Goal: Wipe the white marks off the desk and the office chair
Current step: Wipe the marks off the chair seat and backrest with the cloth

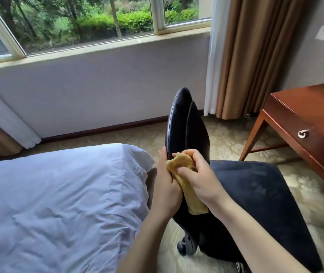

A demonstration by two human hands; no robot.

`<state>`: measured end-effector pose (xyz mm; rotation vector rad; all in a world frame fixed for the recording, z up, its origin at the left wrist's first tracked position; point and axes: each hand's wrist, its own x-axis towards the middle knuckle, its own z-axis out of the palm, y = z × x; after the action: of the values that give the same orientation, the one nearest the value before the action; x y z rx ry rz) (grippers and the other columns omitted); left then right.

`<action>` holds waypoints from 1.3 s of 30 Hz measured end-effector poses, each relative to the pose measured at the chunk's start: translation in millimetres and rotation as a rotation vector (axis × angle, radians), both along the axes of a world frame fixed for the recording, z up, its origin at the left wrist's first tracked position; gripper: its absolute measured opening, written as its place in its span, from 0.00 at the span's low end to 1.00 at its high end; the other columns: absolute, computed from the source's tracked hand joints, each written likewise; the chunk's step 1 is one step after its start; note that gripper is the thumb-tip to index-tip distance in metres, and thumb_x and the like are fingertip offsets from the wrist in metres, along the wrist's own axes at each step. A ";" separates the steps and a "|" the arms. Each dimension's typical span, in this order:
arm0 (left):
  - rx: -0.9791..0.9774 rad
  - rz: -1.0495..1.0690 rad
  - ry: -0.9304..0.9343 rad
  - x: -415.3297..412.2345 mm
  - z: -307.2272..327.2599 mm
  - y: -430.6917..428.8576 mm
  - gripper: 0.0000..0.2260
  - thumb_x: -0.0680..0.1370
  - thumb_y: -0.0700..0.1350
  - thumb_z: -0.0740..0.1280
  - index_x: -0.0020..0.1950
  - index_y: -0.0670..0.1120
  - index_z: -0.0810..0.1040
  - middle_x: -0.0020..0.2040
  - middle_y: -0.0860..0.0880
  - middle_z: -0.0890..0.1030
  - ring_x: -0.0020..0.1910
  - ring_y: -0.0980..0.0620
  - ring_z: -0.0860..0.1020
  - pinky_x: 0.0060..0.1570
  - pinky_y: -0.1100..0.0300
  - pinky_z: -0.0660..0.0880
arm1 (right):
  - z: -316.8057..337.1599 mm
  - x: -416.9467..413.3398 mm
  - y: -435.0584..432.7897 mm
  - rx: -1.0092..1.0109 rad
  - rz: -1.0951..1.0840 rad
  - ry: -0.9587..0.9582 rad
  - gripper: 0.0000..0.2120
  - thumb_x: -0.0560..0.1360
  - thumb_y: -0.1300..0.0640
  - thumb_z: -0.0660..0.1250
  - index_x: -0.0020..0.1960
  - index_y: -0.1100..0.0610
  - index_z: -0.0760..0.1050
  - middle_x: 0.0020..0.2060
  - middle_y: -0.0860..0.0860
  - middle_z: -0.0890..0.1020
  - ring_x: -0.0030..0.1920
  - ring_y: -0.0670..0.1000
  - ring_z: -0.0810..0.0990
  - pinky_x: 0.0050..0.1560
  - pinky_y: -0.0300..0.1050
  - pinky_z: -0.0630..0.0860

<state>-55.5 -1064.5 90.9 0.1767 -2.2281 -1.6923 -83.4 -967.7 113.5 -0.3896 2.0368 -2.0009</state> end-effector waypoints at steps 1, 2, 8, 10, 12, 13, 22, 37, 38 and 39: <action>0.007 0.012 -0.014 3.2 -2.0 3.9 0.19 0.79 0.37 0.60 0.69 0.48 0.66 0.60 0.44 0.77 0.60 0.48 0.76 0.61 0.47 0.72 | 1.3 5.4 3.0 -0.001 -0.019 0.006 0.10 0.74 0.65 0.66 0.53 0.54 0.73 0.49 0.53 0.81 0.52 0.52 0.79 0.57 0.51 0.76; 0.001 0.023 -0.046 5.8 -4.0 7.7 0.20 0.79 0.38 0.60 0.71 0.47 0.63 0.65 0.41 0.74 0.65 0.45 0.73 0.64 0.45 0.69 | 2.6 11.7 6.4 -0.006 -0.044 0.011 0.10 0.74 0.64 0.66 0.52 0.54 0.73 0.49 0.52 0.82 0.51 0.51 0.80 0.55 0.48 0.77; -0.066 0.065 -0.073 21.9 -2.1 25.0 0.19 0.82 0.44 0.54 0.74 0.47 0.59 0.72 0.41 0.65 0.73 0.42 0.60 0.71 0.41 0.59 | 5.5 48.9 26.2 -0.064 -0.287 0.020 0.08 0.74 0.61 0.69 0.51 0.54 0.73 0.44 0.50 0.81 0.44 0.44 0.80 0.42 0.34 0.77; -0.243 0.161 -0.139 26.2 -1.0 30.6 0.23 0.83 0.48 0.52 0.77 0.48 0.53 0.78 0.43 0.51 0.77 0.44 0.46 0.74 0.42 0.44 | 6.4 59.4 35.4 -0.064 -0.366 0.024 0.08 0.74 0.61 0.69 0.51 0.53 0.73 0.44 0.51 0.81 0.45 0.46 0.80 0.44 0.38 0.78; -0.459 0.167 -0.037 37.0 -0.7 40.1 0.23 0.82 0.50 0.52 0.77 0.48 0.54 0.79 0.47 0.47 0.77 0.49 0.40 0.72 0.46 0.37 | 5.7 72.8 50.7 -0.035 -0.439 0.068 0.08 0.73 0.61 0.70 0.50 0.53 0.73 0.42 0.50 0.81 0.44 0.45 0.80 0.45 0.39 0.78; -0.518 0.117 0.052 44.6 0.6 45.4 0.23 0.82 0.51 0.52 0.76 0.48 0.59 0.79 0.47 0.50 0.77 0.50 0.42 0.72 0.48 0.38 | 5.2 79.2 59.2 -0.006 -0.463 0.105 0.09 0.73 0.60 0.71 0.49 0.54 0.73 0.42 0.49 0.81 0.43 0.44 0.80 0.44 0.37 0.78; -0.110 -0.704 0.008 114.1 -5.4 128.1 0.09 0.78 0.49 0.65 0.57 0.55 0.72 0.55 0.60 0.78 0.60 0.58 0.75 0.58 0.64 0.70 | 4.3 164.5 162.9 0.226 -0.633 0.251 0.10 0.70 0.59 0.74 0.46 0.54 0.73 0.37 0.46 0.79 0.40 0.43 0.78 0.40 0.33 0.74; -0.221 -1.475 -0.202 295.8 0.3 411.7 0.06 0.74 0.42 0.71 0.51 0.50 0.80 0.44 0.51 0.84 0.45 0.52 0.81 0.46 0.57 0.79 | -27.7 471.8 396.5 0.416 -1.301 -0.089 0.20 0.64 0.39 0.73 0.52 0.37 0.71 0.46 0.39 0.76 0.46 0.32 0.72 0.39 0.27 0.70; -0.247 -1.538 -0.192 322.1 0.2 439.4 0.07 0.74 0.42 0.71 0.52 0.46 0.80 0.44 0.51 0.83 0.44 0.53 0.81 0.46 0.58 0.79 | -26.1 507.8 413.8 0.390 -1.331 -0.137 0.20 0.63 0.37 0.72 0.53 0.35 0.71 0.47 0.37 0.77 0.47 0.30 0.72 0.39 0.27 0.69; -0.275 -1.618 -0.192 353.3 -0.4 467.5 0.08 0.74 0.43 0.71 0.52 0.44 0.79 0.43 0.52 0.83 0.43 0.54 0.80 0.45 0.59 0.78 | -25.5 548.8 429.8 0.367 -1.399 -0.182 0.18 0.64 0.35 0.70 0.52 0.32 0.71 0.47 0.34 0.77 0.47 0.27 0.72 0.39 0.27 0.69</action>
<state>297.8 -597.0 90.5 -2.0719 -2.7931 -1.7831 465.4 -537.9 88.0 1.6243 2.7148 -1.8663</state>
